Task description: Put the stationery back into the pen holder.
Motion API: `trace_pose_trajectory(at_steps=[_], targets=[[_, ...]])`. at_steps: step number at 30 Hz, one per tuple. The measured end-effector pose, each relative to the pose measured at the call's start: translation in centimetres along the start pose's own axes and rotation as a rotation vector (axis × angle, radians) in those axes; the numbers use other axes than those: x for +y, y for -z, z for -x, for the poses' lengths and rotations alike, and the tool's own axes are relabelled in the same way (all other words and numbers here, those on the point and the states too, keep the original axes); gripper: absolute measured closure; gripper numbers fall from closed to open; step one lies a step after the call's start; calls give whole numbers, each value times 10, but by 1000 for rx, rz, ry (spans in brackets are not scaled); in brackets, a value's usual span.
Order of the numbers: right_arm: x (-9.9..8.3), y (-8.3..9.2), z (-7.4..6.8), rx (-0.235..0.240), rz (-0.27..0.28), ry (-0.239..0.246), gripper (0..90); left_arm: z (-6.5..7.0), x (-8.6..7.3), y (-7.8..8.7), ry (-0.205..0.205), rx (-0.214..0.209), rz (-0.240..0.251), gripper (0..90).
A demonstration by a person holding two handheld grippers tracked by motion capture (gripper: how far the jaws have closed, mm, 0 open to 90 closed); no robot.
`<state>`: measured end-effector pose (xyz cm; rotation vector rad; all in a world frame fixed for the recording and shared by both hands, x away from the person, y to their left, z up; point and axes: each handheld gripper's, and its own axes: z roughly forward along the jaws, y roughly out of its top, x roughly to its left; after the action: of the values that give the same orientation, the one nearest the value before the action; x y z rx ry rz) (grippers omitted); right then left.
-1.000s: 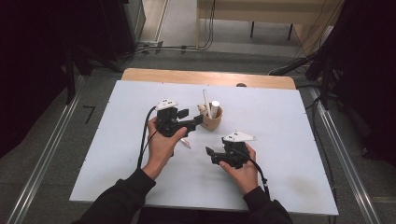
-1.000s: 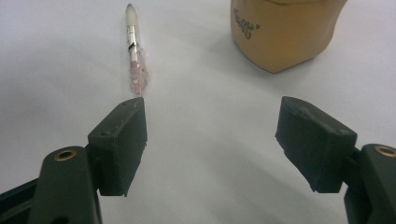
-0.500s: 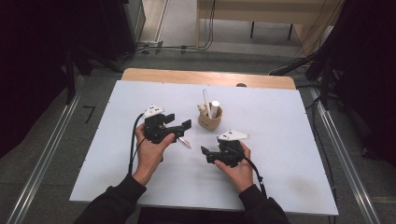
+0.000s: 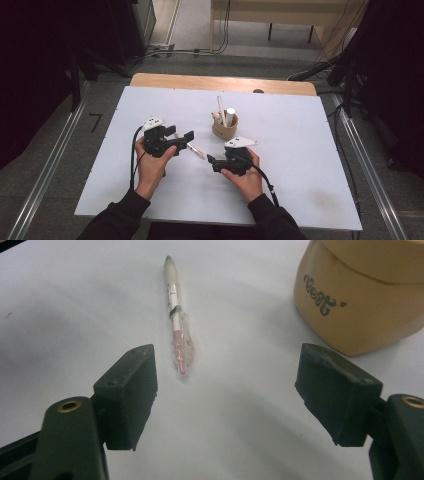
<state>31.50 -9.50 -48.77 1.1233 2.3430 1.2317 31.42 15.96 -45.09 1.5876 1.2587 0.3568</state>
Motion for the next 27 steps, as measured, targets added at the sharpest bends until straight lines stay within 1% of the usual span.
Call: trace_pose_trajectory(at_steps=[5, 10, 18, 22, 27], targets=[[4, -6, -4, 7, -3, 12, 235, -5, -3, 4, 6, 12, -10, 193], [8, -13, -8, 12, -4, 21, 242, -11, -6, 9, 15, 24, -8, 192], [16, -23, -13, 12, -4, 32, 252, -32, -10, 23, 39, 69, 1, 192], [19, -29, -16, 14, -2, 43, 258, -40, -12, 28, 49, 82, 3, 192], [22, -37, -19, 15, 1, 54, 265, -45, -14, 32, 59, 89, 8, 192]])
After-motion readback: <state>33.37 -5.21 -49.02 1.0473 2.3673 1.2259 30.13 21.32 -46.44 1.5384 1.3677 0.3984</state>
